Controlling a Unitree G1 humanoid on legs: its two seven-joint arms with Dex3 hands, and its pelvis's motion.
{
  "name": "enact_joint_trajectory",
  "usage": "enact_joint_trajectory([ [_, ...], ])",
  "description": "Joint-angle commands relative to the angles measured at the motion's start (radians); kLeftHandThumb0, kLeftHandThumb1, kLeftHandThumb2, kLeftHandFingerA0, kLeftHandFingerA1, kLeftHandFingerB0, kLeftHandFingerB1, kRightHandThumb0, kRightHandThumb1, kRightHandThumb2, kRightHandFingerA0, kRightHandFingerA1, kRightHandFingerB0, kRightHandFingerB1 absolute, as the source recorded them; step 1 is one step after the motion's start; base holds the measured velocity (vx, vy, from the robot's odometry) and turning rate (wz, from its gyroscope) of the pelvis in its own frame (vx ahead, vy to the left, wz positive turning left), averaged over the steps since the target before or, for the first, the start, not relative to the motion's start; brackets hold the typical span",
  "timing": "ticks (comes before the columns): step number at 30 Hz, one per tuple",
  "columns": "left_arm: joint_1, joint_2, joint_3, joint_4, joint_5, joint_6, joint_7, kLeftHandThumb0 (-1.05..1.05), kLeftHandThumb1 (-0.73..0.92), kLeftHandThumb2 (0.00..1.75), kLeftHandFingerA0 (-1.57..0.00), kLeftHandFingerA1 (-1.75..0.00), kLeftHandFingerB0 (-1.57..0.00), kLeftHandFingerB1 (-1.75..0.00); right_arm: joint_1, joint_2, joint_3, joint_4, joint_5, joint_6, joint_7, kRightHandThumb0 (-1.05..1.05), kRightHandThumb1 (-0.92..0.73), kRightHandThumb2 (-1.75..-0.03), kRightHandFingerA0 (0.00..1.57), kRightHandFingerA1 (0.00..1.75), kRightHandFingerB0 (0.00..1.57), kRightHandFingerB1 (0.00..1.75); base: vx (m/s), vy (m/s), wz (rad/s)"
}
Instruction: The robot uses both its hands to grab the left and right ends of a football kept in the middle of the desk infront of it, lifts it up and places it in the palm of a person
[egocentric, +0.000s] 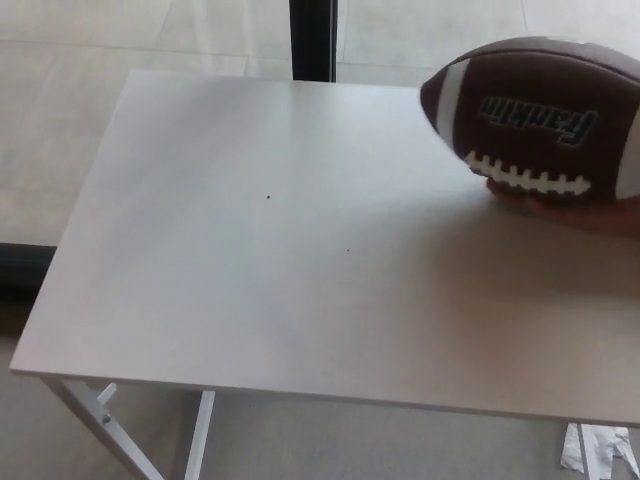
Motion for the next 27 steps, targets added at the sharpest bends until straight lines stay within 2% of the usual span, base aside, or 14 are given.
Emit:
enact_joint_trajectory([
  [1,0.225,0.188,0.475,0.353,-0.371,-0.614,-0.275,-0.73,0.89,0.66,-0.71,-0.7,-0.43,-0.41,0.173,-0.206,-0.226,0.713,0.01,-0.783,0.311,-0.49,-0.69,-0.61,0.62,0.83,0.61,0.39,0.0,0.0,0.0],
  [4,0.23,0.271,0.472,0.634,-0.315,-0.71,-0.256,-0.69,0.68,1.05,-0.74,-0.72,-0.39,-0.55,0.153,-0.23,-0.192,0.776,-0.045,-0.688,0.183,-0.45,-0.71,-0.61,0.6,0.59,0.61,0.38,0.0,0.0,0.0],
  [5,0.326,0.183,0.402,0.438,-0.169,-0.623,-0.132,-0.66,0.89,0.66,-0.58,-0.79,-0.32,-0.49,0.132,-0.23,-0.171,0.752,-0.044,-0.57,0.156,-0.48,-0.69,-0.61,0.64,0.82,0.68,0.41,0.0,0.0,0.0],
  [7,0.388,0.175,0.32,0.361,-0.031,-0.529,-0.048,-0.62,0.73,1.09,-0.53,-0.73,-0.24,-0.57,0.129,-0.222,-0.141,0.662,-0.046,-0.397,0.131,-0.55,-0.71,-0.62,0.54,1.03,0.62,0.44,0.0,0.0,0.0],
  [10,0.371,0.244,0.232,0.438,-0.005,-0.37,-0.076,-0.68,0.89,0.66,-0.44,-0.84,-0.21,-0.46,0.131,-0.187,-0.127,0.327,0.071,0.091,0.035,-0.55,-0.73,-0.62,0.51,1.17,0.38,0.43,0.0,0.0,0.0],
  [14,0.276,0.364,0.165,0.615,-0.008,-0.272,-0.061,-0.81,0.82,0.65,-0.51,-0.87,-0.24,-0.46,-0.001,-0.214,-0.152,0.294,0.154,0.237,-0.074,-0.54,-0.75,-0.62,0.44,1.16,0.37,0.47,0.0,0.0,0.0],
  [15,0.213,0.443,0.132,0.792,0.011,-0.306,-0.059,-0.92,0.68,1.06,-0.49,-0.75,-0.17,-0.5,-0.066,-0.229,-0.174,0.315,0.191,0.266,-0.112,-0.55,-0.75,-0.63,0.44,1.17,0.38,0.53,0.0,0.0,0.0],
  [16,0.171,0.488,0.118,0.895,0.013,-0.321,-0.063,-0.88,0.8,0.64,-0.52,-0.61,-0.22,-0.36,-0.117,-0.237,-0.193,0.329,0.217,0.29,-0.157,-0.55,-0.73,-0.64,0.46,1.34,0.45,0.65,0.0,0.0,0.0],
  [17,0.109,0.533,0.103,1.005,0.013,-0.31,-0.056,-0.95,0.66,1.03,-0.56,-0.64,-0.27,-0.51,-0.219,-0.265,-0.229,0.379,0.254,0.329,-0.262,-0.53,-0.69,-0.64,0.74,1.68,0.55,0.72,0.0,0.0,0.0],
  [19,0.059,0.56,0.08,1.072,0.012,-0.268,-0.05,-0.85,0.79,0.64,-0.54,-0.55,-0.39,-0.48,-0.369,-0.324,-0.286,0.492,0.292,0.363,-0.407,-0.52,-0.68,-0.63,0.72,1.66,0.41,0.57,0.0,0.0,0.0],
  [20,0.069,0.553,0.073,1.059,0.007,-0.252,-0.072,-0.87,0.63,1.01,-0.49,-0.63,-0.29,-0.55,-0.41,-0.351,-0.305,0.55,0.3,0.355,-0.423,-0.51,-0.7,-0.62,0.73,1.71,0.43,0.52,0.0,0.0,0.0],
  [21,0.088,0.542,0.061,1.037,0.008,-0.247,-0.09,-0.84,0.82,0.65,-0.46,-0.55,-0.28,-0.45,-0.432,-0.371,-0.315,0.593,0.295,0.348,-0.425,-0.51,-0.71,-0.62,0.76,1.75,0.5,0.61,0.0,0.0,0.0],
  [22,0.139,0.517,0.041,0.965,0.001,-0.216,-0.144,-0.86,0.67,1.05,-0.38,-0.63,-0.16,-0.49,-0.445,-0.388,-0.326,0.645,0.284,0.329,-0.418,-0.51,-0.71,-0.64,0.78,1.7,0.55,0.55,0.0,0.0,0.0],
  [27,0.154,0.534,0.052,1.086,-0.074,-0.229,-0.285,-0.91,0.63,1.04,-0.28,-0.6,-0.04,-0.38,-0.353,-0.372,-0.338,0.682,0.245,0.248,-0.241,-0.53,-0.7,-0.64,0.71,1.61,0.57,0.75,0.0,0.0,0.0],
])
